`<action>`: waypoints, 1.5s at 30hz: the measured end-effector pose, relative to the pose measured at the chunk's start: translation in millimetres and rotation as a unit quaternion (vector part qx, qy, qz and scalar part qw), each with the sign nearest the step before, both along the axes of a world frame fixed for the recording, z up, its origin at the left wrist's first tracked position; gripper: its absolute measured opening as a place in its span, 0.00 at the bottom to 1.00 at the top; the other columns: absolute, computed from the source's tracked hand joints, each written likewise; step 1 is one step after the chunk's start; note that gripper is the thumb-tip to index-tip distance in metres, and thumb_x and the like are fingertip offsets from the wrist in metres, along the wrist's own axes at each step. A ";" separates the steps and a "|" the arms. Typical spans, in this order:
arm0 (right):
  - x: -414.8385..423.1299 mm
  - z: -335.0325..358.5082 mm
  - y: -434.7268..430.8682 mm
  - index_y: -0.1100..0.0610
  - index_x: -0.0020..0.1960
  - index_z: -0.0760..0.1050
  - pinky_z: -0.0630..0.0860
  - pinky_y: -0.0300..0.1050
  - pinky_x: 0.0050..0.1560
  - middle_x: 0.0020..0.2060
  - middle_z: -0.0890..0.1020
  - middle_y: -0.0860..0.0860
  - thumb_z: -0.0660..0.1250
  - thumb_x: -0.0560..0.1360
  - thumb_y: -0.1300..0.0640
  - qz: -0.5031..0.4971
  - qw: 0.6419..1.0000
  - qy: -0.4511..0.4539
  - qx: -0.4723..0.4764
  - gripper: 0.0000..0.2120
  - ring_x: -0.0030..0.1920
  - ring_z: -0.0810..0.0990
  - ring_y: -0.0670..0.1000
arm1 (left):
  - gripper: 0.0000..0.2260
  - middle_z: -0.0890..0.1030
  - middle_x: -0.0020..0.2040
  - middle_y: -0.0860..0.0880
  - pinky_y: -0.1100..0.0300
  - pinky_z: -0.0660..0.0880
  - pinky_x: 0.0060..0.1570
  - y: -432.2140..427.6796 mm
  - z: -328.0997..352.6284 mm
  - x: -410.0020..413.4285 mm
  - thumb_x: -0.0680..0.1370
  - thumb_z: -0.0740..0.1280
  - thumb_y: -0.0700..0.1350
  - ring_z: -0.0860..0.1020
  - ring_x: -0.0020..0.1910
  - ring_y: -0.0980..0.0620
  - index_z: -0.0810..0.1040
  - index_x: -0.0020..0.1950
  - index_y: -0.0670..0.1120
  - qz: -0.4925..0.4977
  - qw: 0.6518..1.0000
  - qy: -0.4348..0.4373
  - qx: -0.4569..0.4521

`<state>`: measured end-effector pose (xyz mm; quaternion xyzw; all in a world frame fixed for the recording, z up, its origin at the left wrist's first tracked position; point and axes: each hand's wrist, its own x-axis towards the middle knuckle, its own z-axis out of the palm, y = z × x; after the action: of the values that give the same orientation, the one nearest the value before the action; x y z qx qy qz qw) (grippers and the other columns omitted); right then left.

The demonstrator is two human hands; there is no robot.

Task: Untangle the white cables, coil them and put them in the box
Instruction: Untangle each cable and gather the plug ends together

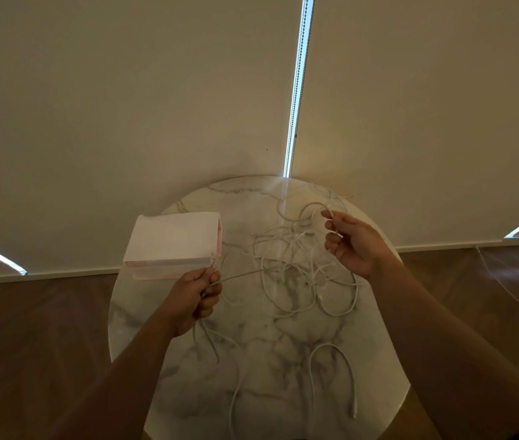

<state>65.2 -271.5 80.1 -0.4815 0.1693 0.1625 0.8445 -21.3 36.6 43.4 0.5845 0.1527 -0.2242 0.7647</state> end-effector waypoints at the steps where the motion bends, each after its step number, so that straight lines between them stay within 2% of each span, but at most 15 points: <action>1: 1.3 1.6 0.2 0.64 0.56 0.77 0.64 0.38 0.25 0.32 0.73 0.52 0.58 0.81 0.63 0.015 1.000 0.005 -0.019 0.10 0.26 0.64 0.47 | 0.15 0.62 0.30 0.50 0.65 0.50 0.24 -0.8 -0.2 -0.1 0.84 0.51 0.42 0.54 0.22 0.57 0.67 0.38 0.46 -0.001 1.000 0.002 0.000; 5: -5.8 -7.3 8.4 0.64 0.57 0.78 0.59 0.39 0.23 0.26 0.66 0.50 0.59 0.83 0.57 0.066 0.989 0.012 -0.133 0.13 0.25 0.59 0.47 | 0.15 0.63 0.30 0.51 0.65 0.50 0.24 -7.2 0.1 2.9 0.85 0.51 0.44 0.54 0.23 0.57 0.67 0.39 0.46 -0.003 1.000 0.003 -0.002; 8: -10.2 -8.5 10.1 0.65 0.57 0.78 0.68 0.40 0.28 0.30 0.72 0.51 0.58 0.83 0.59 0.027 0.996 -0.060 -0.062 0.13 0.28 0.67 0.47 | 0.16 0.63 0.29 0.51 0.66 0.52 0.22 -7.3 1.0 4.2 0.85 0.51 0.44 0.55 0.23 0.57 0.67 0.39 0.46 0.003 1.000 0.002 -0.002; 10: -10.7 -8.6 9.7 0.65 0.56 0.78 0.72 0.38 0.30 0.35 0.76 0.54 0.58 0.82 0.63 0.023 0.995 -0.060 -0.074 0.11 0.30 0.71 0.47 | 0.16 0.63 0.29 0.51 0.66 0.51 0.22 -7.4 1.1 3.8 0.85 0.51 0.44 0.54 0.22 0.57 0.67 0.38 0.46 0.004 1.000 0.004 0.001; 12: -12.2 -11.9 8.5 0.64 0.58 0.77 0.67 0.38 0.27 0.36 0.75 0.56 0.58 0.81 0.69 0.027 0.994 -0.036 -0.102 0.11 0.28 0.69 0.47 | 0.16 0.63 0.30 0.51 0.66 0.51 0.23 -7.4 0.4 3.0 0.85 0.51 0.43 0.54 0.22 0.57 0.67 0.38 0.46 0.003 1.000 0.004 0.000; 15: -15.0 -14.1 6.9 0.62 0.60 0.76 0.67 0.39 0.30 0.34 0.76 0.55 0.57 0.79 0.71 0.028 0.997 -0.060 -0.028 0.15 0.29 0.68 0.47 | 0.16 0.63 0.30 0.51 0.66 0.52 0.22 -6.5 -1.8 1.9 0.85 0.51 0.44 0.54 0.23 0.57 0.68 0.39 0.46 0.004 1.000 0.003 0.004; 18: -22.1 -16.7 8.3 0.63 0.54 0.78 0.77 0.40 0.38 0.35 0.80 0.54 0.57 0.79 0.72 0.046 0.996 -0.072 -0.012 0.12 0.36 0.77 0.50 | 0.15 0.63 0.30 0.51 0.66 0.52 0.23 -5.9 -3.3 -0.3 0.85 0.51 0.44 0.55 0.23 0.56 0.68 0.39 0.46 0.004 1.000 0.002 0.011; 21: -29.6 -19.9 12.5 0.65 0.49 0.78 0.80 0.41 0.40 0.36 0.79 0.57 0.57 0.78 0.73 0.048 0.997 -0.053 -0.020 0.12 0.38 0.78 0.52 | 0.15 0.63 0.30 0.51 0.65 0.52 0.23 -7.2 -2.0 0.3 0.85 0.51 0.44 0.55 0.23 0.57 0.68 0.39 0.46 0.003 1.000 -0.004 0.011; 26: -42.9 -25.4 13.8 0.67 0.48 0.79 0.68 0.41 0.30 0.29 0.69 0.55 0.63 0.80 0.64 0.059 0.989 -0.074 -0.110 0.08 0.30 0.66 0.50 | 0.15 0.63 0.30 0.51 0.65 0.51 0.23 -10.2 0.9 -1.1 0.85 0.51 0.43 0.55 0.23 0.57 0.68 0.39 0.46 -0.012 1.000 -0.011 0.025; 33: -72.0 -35.3 -3.8 0.66 0.45 0.80 0.72 0.41 0.34 0.37 0.82 0.58 0.69 0.74 0.69 0.145 0.958 -0.076 -0.236 0.01 0.34 0.75 0.50 | 0.15 0.63 0.29 0.52 0.66 0.51 0.23 -14.8 4.2 -3.3 0.85 0.51 0.45 0.55 0.23 0.57 0.68 0.40 0.46 -0.036 0.999 -0.016 0.031; 37: -88.2 -63.6 -25.2 0.72 0.46 0.80 0.82 0.47 0.37 0.39 0.84 0.65 0.70 0.73 0.69 0.206 0.870 0.068 -0.443 0.04 0.36 0.83 0.58 | 0.15 0.63 0.30 0.50 0.64 0.50 0.25 -16.8 4.6 -6.3 0.86 0.51 0.45 0.55 0.24 0.56 0.68 0.40 0.45 -0.067 0.996 -0.025 0.051; 40: -105.1 -85.4 -39.5 0.67 0.50 0.79 0.83 0.49 0.44 0.45 0.85 0.60 0.74 0.69 0.65 0.342 0.702 0.148 -0.607 0.11 0.45 0.85 0.57 | 0.15 0.64 0.31 0.50 0.65 0.55 0.23 -19.6 4.5 -11.4 0.85 0.52 0.45 0.56 0.24 0.55 0.67 0.41 0.45 -0.112 0.991 -0.033 0.062; 42: -117.0 -95.1 -39.8 0.64 0.58 0.73 0.81 0.48 0.51 0.54 0.80 0.58 0.72 0.72 0.59 0.368 0.620 0.135 -0.680 0.18 0.53 0.82 0.57 | 0.14 0.66 0.31 0.49 0.63 0.58 0.23 -23.9 4.8 -15.3 0.85 0.53 0.45 0.58 0.23 0.55 0.68 0.41 0.45 -0.145 0.987 -0.032 0.068; 44: -121.3 -95.9 -28.5 0.61 0.63 0.71 0.76 0.49 0.57 0.60 0.76 0.58 0.65 0.77 0.55 0.363 0.572 0.050 -0.734 0.16 0.60 0.77 0.59 | 0.14 0.67 0.30 0.49 0.63 0.61 0.23 -29.5 5.2 -18.4 0.85 0.53 0.45 0.60 0.23 0.54 0.68 0.41 0.44 -0.169 0.982 -0.033 0.076; 45: -119.5 -92.7 -19.0 0.60 0.63 0.74 0.74 0.48 0.59 0.61 0.76 0.58 0.62 0.79 0.55 0.367 0.570 -0.003 -0.736 0.15 0.61 0.77 0.59 | 0.14 0.67 0.30 0.49 0.62 0.63 0.23 -32.3 5.4 -19.5 0.85 0.53 0.44 0.61 0.23 0.54 0.68 0.41 0.44 -0.179 0.980 -0.034 0.079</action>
<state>-54.3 -290.5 -12.6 -0.9580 0.0369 0.2761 0.0676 -40.8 4.3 48.8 0.6680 0.0368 -0.3245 0.6686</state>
